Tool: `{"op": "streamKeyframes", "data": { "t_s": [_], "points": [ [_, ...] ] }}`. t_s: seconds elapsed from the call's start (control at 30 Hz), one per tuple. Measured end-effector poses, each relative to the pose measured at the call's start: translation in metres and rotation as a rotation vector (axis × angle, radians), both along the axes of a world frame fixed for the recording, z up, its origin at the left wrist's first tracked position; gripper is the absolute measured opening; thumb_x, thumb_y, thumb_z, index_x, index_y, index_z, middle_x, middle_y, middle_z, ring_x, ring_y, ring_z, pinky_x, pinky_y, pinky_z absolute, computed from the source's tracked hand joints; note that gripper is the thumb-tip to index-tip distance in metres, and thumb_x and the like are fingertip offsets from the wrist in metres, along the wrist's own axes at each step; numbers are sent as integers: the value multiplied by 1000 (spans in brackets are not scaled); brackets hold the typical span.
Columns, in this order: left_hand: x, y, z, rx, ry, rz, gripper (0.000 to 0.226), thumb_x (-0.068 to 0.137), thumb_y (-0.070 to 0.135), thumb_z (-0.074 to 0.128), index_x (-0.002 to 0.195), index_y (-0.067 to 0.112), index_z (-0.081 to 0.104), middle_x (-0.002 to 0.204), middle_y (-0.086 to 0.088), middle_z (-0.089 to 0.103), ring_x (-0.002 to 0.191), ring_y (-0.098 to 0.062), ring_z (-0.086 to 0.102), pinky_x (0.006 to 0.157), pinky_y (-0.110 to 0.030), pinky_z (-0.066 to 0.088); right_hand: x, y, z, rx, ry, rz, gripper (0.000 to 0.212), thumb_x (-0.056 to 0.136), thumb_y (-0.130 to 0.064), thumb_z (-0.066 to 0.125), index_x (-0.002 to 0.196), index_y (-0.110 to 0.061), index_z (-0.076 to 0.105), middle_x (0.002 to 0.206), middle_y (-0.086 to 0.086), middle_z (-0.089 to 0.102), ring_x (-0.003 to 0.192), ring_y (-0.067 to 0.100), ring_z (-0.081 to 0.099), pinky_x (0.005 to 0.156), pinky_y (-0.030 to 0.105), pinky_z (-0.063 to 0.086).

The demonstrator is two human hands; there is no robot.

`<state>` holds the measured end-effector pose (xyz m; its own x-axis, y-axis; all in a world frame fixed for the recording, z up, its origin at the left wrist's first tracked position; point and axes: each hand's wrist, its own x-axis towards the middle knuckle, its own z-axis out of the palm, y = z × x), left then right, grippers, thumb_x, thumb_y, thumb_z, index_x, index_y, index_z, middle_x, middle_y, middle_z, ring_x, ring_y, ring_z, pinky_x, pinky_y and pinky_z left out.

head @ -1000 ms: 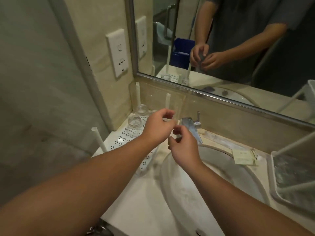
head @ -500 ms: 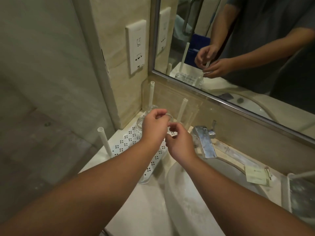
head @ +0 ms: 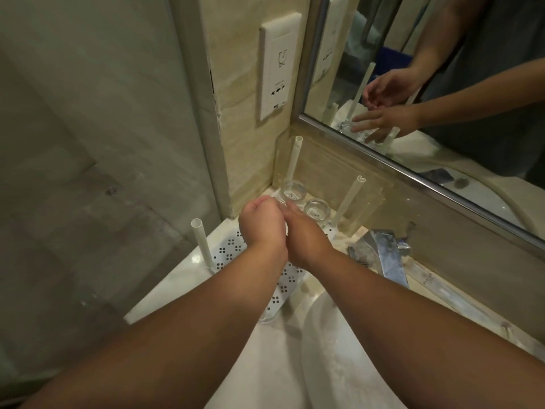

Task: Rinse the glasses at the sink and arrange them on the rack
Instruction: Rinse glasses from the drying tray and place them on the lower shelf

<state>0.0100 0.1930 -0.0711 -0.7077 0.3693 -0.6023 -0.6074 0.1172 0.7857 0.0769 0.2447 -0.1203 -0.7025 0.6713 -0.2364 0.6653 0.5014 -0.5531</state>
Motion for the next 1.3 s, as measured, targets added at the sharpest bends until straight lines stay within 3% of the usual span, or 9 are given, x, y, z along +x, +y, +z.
{"op": "streamKeyframes", "data": {
  "t_s": [0.13, 0.23, 0.33, 0.47, 0.57, 0.73, 0.93, 1.03, 1.3],
  "points": [
    [-5, 2, -4, -77, 54, 13, 26, 80, 12, 51, 99, 21, 67, 112, -14, 71, 106, -33, 67, 93, -46, 52, -6, 7, -5, 47, -127, 54, 83, 90, -5, 51, 153, -45, 17, 165, -7, -1, 128, 26, 52, 89, 38, 51],
    [-3, 4, -5, -82, 142, -48, 22, 81, 12, 54, 85, 33, 60, 96, 6, 70, 93, -17, 66, 82, -35, 53, -9, 13, -11, 128, -221, 132, 82, 90, -4, 50, 155, -41, 15, 166, -2, -6, 118, 29, 59, 77, 31, 48],
    [-6, 4, -10, -87, 226, -106, 24, 81, 12, 55, 83, 36, 58, 87, 15, 64, 81, -4, 61, 71, -26, 47, -11, 17, -12, 176, -241, 176, 79, 91, -4, 51, 155, -37, 19, 165, -4, -9, 114, 27, 60, 79, 38, 54],
    [-11, -2, -21, -118, 414, -184, 21, 87, 17, 56, 88, 38, 58, 95, 15, 65, 91, -10, 64, 81, -29, 51, -19, 19, -10, 196, -266, 180, 74, 90, -5, 52, 152, -38, 27, 165, -6, -7, 117, 27, 58, 72, 39, 54],
    [-14, -10, -32, -147, 416, -160, 17, 88, 19, 59, 100, 31, 64, 97, 12, 66, 93, -10, 65, 82, -31, 53, -23, 17, -11, 239, -274, 198, 78, 90, -10, 56, 150, -45, 21, 163, 5, 5, 104, 30, 60, 61, 34, 47],
    [-17, -11, -34, -151, 336, -144, 22, 86, 13, 58, 98, 31, 62, 95, 10, 66, 89, -10, 65, 83, -32, 53, -24, 14, -13, 214, -222, 157, 51, 91, -20, 60, 134, -44, 44, 135, 9, 33, 60, 13, 45, 47, 26, 33],
    [-12, -3, -18, -102, 281, -124, 26, 82, 9, 56, 87, 35, 59, 88, 13, 64, 84, -4, 62, 81, -30, 52, -14, 8, -11, 90, -51, 15, 48, 88, -25, 61, 132, -36, 48, 129, 5, 41, 76, 24, 59, 58, 28, 43],
    [-5, -2, -12, -63, 320, -163, 29, 83, 8, 54, 92, 34, 60, 92, 12, 64, 86, -6, 63, 81, -30, 52, -4, 4, -9, 54, 7, -69, 51, 88, -23, 58, 136, -35, 45, 124, 4, 50, 94, 21, 57, 77, 38, 53],
    [10, 5, 7, 1, 385, -221, 27, 84, 8, 56, 89, 35, 59, 93, 10, 67, 87, -9, 66, 78, -28, 52, 26, -9, 15, 5, 236, -307, 57, 82, -11, 66, 135, -26, 51, 133, 7, 48, 108, 17, 53, 83, 25, 37]
  ]
}}
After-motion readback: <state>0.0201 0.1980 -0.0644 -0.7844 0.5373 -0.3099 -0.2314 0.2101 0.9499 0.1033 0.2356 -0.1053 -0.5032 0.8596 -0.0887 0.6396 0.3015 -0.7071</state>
